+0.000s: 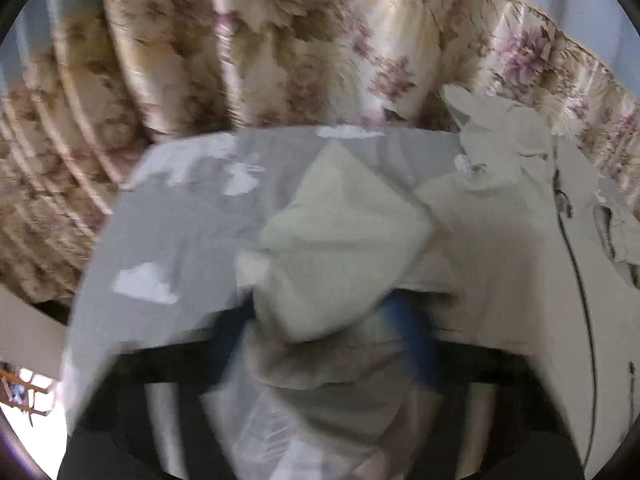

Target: Fold large clothes

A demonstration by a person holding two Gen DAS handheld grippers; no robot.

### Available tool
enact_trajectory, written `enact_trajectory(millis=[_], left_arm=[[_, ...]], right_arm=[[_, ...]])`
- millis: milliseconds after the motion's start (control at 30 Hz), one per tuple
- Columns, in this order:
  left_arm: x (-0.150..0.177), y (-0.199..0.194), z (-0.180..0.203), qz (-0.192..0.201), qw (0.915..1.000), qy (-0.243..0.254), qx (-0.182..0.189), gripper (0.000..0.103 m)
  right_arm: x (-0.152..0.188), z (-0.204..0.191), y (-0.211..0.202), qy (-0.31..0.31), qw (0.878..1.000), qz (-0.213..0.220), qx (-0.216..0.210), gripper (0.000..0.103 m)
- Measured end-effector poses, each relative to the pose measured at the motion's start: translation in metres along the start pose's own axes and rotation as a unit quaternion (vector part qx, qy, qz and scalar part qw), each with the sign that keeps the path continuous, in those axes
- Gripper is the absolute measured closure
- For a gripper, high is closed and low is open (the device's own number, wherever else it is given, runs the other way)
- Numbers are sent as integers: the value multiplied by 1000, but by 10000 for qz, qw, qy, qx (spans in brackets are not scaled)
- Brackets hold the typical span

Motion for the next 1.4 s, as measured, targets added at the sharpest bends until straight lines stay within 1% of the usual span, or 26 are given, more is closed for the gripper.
enact_trajectory(millis=[33, 67, 100, 167, 267, 333, 400, 467, 500, 533, 567, 600, 667, 700, 800, 867, 933, 1000, 1033, 1067, 1100, 1133, 1167, 1267, 1333, 1400], left_arm=[[-2, 2, 2, -39, 10000, -45, 29, 63], [-6, 0, 7, -38, 9999, -29, 117, 79], [-13, -7, 16, 3, 9996, 1, 294, 83], [-21, -20, 30, 45, 9975, -102, 700, 84], [-38, -45, 63, 148, 9886, -235, 1480, 85], [-45, -65, 94, 178, 9771, -317, 2096, 86], [-48, -83, 133, 183, 9612, -313, 2735, 86], [-46, -89, 172, 51, 9494, -231, 3133, 86], [-41, -86, 200, -89, 9443, -137, 3287, 85], [-37, -82, 216, -189, 9437, -5, 3304, 81], [-30, -77, 234, -345, 9436, 195, 3286, 73], [-20, -69, 254, -528, 9452, 386, 3199, 68], [-7, -63, 269, -669, 9519, 641, 2922, 34], [-2, -65, 269, -650, 9543, 707, 2830, 30], [4, -80, 255, -385, 9640, 1029, 2420, 26], [6, -86, 232, -137, 9737, 1100, 1989, 14], [6, -80, 193, 106, 9834, 1075, 1461, 12], [4, -60, 154, 225, 9910, 985, 875, 12], [5, -49, 137, 242, 9936, 899, 643, 12], [7, -39, 123, 209, 9951, 816, 521, 12], [10, -26, 109, 85, 9966, 662, 477, 12], [13, -18, 101, -13, 9973, 532, 500, 12], [16, -12, 96, -85, 9975, 426, 564, 12], [22, 1, 87, -178, 9970, 304, 683, 12], [27, 6, 86, -231, 9972, 270, 658, 12], [30, 7, 86, -242, 9976, 339, 562, 12]], right_arm=[[0, 0, 1, -20, 10000, 6, 11, 24], [-1, 1, 1, -46, 10000, 15, 25, 22], [-2, 2, 1, -80, 9999, 48, 45, 21], [-6, 5, 0, -132, 9998, 112, 91, 16], [-12, 13, -4, -115, 9995, 255, 125, 14], [-16, 21, -8, -66, 9993, 342, 152, 13], [-20, 30, -13, -17, 9989, 416, 192, 11], [-22, 40, -15, 32, 9986, 452, 257, 10], [-22, 49, -16, 83, 9984, 454, 313, 10], [-21, 54, -16, 135, 9983, 445, 341, 10], [-20, 62, -15, 227, 9982, 398, 390, 10], [-17, 67, -14, 287, 9980, 360, 422, 10], [-10, 77, -12, 421, 9978, 227, 450, 10], [-7, 79, -11, 454, 9978, 183, 451, 10], [2, 74, -9, 457, 9983, 24, 358, 10], [5, 63, -3, 417, 9989, -72, 211, 10], [4, 39, 5, 381, 9990, -185, -171, 11], [2, 14, 14, 306, 9978, -281, -522, 12], [1, 0, 20, 265, 9964, -366, -720, 18], [1, -13, 27, 224, 9946, -461, -898, 29], [2, -30, 36, 159, 9920, -596, -1098, 36], [3, -42, 43, 108, 9898, -696, -1236, 47], [6, -58, 53, 67, 9868, -826, -1394, 53], [13, -85, 75, 90, 9788, -1110, -1716, 57], [19, -92, 90, 120, 9755, -1304, -1766, 59], [20, -98, 98, 166, 9737, -1308, -1857, 65]])
Point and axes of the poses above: each gripper's, at about its wrist camera, not at the fingertips, and y roughly the way its jaws point, z to its right, x to its underside, the point moved 9 cm from there along y, roughly the way its jaws point, and after that the axes turned 3 degrees about z, right-handed, at the moved point
